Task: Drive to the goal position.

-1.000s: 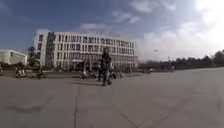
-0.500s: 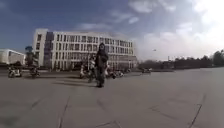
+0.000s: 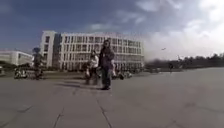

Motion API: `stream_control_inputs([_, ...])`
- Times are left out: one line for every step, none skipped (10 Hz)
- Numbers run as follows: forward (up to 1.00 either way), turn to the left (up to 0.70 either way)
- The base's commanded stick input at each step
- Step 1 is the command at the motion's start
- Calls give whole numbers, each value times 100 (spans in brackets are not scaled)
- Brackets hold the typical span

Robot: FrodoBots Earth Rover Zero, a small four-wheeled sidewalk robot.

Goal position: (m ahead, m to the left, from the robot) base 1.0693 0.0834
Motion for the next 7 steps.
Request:
stream_control_inputs([85, 0])
stream_control_inputs([85, 0])
stream_control_inputs([85, 0])
stream_control_inputs([85, 0])
stream_control_inputs([75, 0])
stream_control_inputs([41, 0])
stream_control_inputs([1, 0])
